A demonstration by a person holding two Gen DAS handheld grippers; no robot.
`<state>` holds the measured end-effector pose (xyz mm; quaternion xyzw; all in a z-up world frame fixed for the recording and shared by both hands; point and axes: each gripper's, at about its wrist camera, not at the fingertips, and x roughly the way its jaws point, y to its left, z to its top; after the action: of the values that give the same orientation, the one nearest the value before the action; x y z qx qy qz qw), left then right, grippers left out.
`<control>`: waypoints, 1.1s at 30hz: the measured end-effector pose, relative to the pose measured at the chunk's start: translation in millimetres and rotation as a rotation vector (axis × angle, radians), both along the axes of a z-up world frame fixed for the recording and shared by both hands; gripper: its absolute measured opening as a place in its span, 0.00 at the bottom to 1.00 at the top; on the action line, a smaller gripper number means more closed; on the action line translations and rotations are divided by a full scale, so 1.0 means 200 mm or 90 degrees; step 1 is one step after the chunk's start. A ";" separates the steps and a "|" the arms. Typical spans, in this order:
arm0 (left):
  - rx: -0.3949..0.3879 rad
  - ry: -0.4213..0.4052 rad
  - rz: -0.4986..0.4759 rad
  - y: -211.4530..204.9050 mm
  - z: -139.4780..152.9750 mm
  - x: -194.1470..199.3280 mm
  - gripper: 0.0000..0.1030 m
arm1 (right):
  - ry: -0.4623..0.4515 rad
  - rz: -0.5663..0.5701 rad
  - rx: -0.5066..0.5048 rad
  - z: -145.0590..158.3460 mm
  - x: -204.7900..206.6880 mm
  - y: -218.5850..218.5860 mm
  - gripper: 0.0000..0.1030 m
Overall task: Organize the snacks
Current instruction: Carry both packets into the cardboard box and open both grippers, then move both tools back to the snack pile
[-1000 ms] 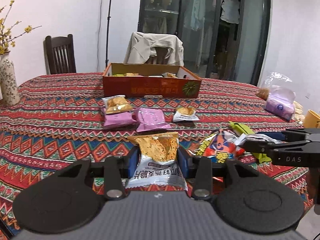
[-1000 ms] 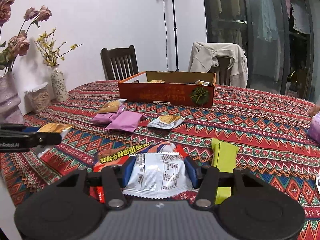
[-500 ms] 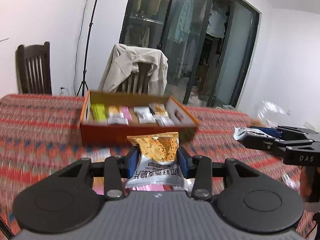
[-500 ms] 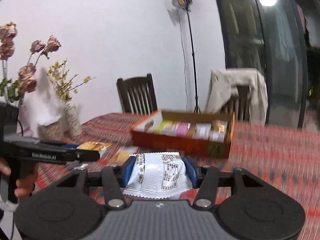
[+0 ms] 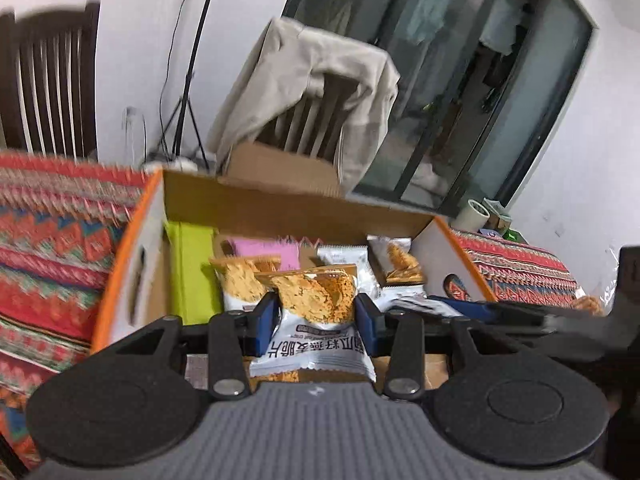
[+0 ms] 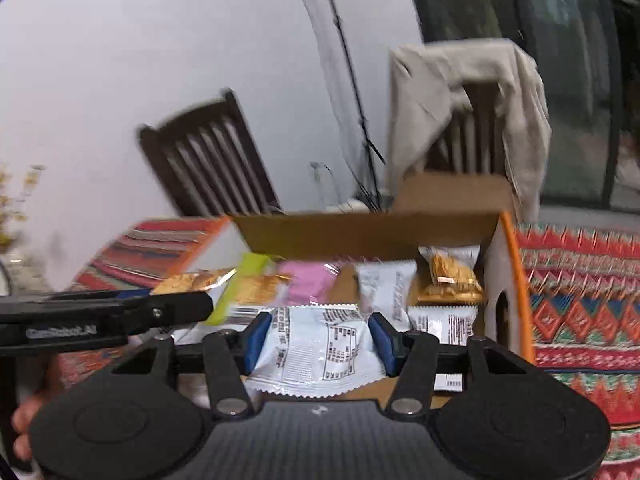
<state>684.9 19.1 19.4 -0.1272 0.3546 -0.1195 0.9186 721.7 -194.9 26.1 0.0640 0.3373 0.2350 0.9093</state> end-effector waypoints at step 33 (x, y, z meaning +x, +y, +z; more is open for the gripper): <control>0.115 -0.213 -0.070 0.10 0.54 -1.45 0.90 | -0.204 0.049 -0.139 0.56 -1.16 -0.32 0.84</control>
<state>394.8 39.6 127.8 -0.0033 0.2130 -0.1569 0.9644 490.0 -258.8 137.4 -0.0864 0.2141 0.2391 0.9431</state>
